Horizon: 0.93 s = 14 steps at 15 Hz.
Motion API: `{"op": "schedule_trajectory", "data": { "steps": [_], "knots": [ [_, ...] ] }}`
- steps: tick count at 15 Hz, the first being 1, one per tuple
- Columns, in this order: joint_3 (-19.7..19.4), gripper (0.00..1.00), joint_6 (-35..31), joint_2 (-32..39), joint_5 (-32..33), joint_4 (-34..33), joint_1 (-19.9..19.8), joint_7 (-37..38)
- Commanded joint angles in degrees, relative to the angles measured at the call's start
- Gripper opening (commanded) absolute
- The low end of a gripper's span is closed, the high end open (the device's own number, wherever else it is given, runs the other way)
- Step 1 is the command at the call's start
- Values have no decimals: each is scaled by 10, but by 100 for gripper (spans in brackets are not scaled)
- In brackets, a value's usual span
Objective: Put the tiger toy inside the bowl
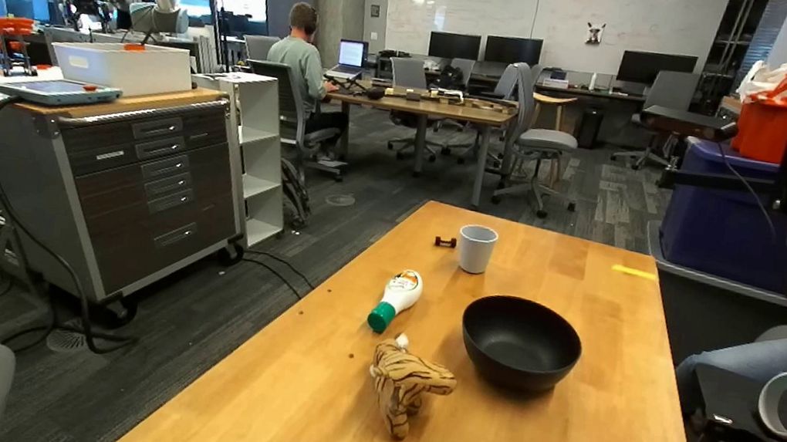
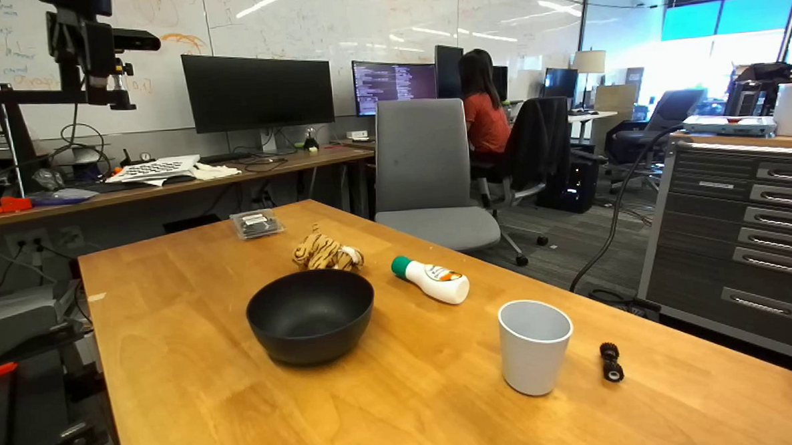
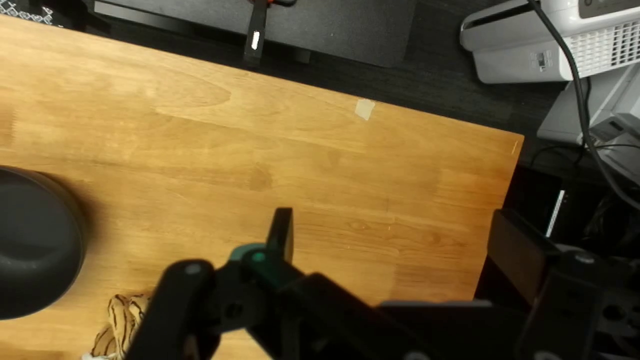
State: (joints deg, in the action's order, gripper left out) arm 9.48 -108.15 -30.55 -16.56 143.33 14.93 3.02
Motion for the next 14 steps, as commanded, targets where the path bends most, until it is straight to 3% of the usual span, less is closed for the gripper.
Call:
{"op": "schedule_trajectory", "data": {
  "steps": [1, 14],
  "knots": [
    [5, 100, 2, 0, -2, -1, -6, -2],
    [3, 100, -3, 4, -3, 2, -5, -10]
  ]
}}
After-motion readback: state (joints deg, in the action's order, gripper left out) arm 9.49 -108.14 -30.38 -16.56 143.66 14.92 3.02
